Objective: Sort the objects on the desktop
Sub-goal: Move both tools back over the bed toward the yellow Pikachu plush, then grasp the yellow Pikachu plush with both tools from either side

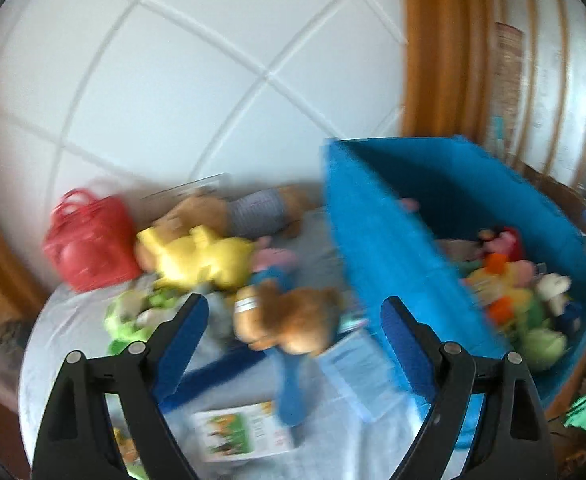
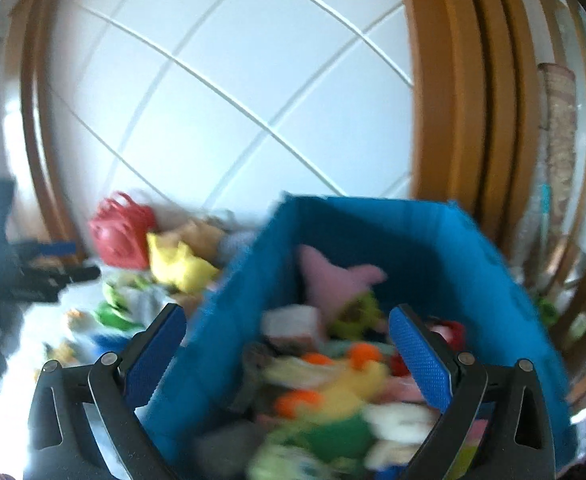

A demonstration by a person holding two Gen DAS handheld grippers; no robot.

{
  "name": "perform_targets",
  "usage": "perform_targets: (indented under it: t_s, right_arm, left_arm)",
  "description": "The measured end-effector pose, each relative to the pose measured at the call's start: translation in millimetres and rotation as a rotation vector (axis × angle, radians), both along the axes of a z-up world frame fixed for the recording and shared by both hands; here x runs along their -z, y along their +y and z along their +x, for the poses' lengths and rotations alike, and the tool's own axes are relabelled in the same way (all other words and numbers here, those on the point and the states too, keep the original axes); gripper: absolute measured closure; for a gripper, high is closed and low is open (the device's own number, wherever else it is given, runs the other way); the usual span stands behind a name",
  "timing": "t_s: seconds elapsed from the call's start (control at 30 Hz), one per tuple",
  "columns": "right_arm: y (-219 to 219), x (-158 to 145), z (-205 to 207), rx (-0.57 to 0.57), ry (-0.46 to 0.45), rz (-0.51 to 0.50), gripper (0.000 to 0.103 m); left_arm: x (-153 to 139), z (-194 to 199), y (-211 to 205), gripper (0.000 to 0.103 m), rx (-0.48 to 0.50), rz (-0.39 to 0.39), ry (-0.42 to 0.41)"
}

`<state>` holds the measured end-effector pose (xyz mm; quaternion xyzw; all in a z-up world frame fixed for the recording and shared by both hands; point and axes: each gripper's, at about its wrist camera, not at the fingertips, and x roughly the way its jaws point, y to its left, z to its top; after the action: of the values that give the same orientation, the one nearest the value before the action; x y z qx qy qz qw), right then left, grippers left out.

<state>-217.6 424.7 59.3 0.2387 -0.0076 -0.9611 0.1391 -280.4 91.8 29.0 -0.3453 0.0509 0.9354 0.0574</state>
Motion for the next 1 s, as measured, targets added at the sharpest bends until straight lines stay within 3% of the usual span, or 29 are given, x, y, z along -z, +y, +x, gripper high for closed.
perform_targets:
  t_s: [0.07,0.3,0.47,0.7,1.0]
  right_arm:
    - [-31,-1,-1,-0.025,0.004,-0.011,0.000]
    - [-149,13,-25,-0.062,-0.039,-0.010,0.000]
    - [-234,31,-49,-0.073,-0.088,-0.005,0.000]
    - [-291,68,-119,-0.051,-0.195,0.067,0.000]
    - [-306,132,-249,-0.038,-0.324,0.088,0.000]
  left_arm:
    - [1,4,-38,0.000,-0.043,-0.004,0.005]
    - [22,-1,-174,0.000,-0.127,0.019,-0.017]
    - [48,-26,-241,0.000,-0.170,0.031,-0.076]
    - [77,-89,-275,0.000,-0.218,0.087,-0.124]
    - [121,-214,-256,0.000,-0.177,0.059,-0.184]
